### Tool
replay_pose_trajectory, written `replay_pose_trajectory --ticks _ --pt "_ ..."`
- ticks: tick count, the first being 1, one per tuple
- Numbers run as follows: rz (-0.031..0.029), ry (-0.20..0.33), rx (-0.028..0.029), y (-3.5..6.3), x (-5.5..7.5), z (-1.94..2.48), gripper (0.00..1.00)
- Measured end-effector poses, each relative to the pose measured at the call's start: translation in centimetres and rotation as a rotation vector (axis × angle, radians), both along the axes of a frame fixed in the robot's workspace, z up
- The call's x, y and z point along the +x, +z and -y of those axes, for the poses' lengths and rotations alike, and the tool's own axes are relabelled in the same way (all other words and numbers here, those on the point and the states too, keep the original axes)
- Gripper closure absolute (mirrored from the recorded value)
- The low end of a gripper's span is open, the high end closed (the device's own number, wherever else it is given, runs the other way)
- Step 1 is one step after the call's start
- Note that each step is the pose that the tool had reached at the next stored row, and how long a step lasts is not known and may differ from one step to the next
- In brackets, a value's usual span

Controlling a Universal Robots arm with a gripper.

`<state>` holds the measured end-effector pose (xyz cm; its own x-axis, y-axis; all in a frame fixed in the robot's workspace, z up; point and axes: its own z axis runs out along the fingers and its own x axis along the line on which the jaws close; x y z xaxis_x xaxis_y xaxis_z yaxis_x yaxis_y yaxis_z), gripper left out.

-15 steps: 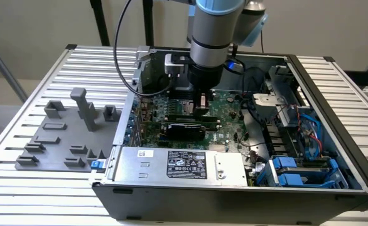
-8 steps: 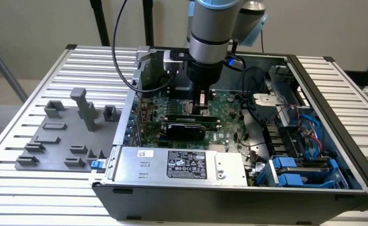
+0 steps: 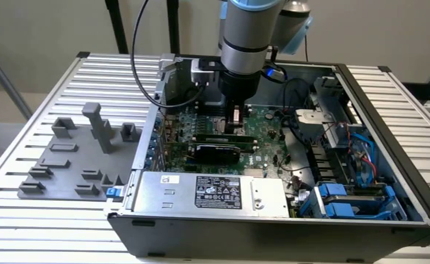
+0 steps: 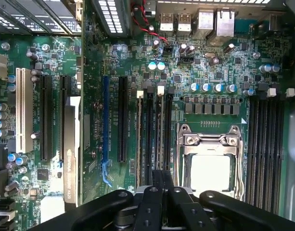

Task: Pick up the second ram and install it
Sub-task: 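Press down the second ram until it locks into place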

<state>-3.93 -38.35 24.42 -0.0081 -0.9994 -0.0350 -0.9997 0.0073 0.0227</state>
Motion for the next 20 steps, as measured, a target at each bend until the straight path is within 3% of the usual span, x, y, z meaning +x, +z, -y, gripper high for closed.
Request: replay_pose_trajectory --ticks 8,20 --pt "-0.0001 0.0 -0.0003 -0.07 0.0 0.0 1.0" --pt "-0.0008 0.0 -0.0017 -2.06 -0.1 -0.04 1.0"
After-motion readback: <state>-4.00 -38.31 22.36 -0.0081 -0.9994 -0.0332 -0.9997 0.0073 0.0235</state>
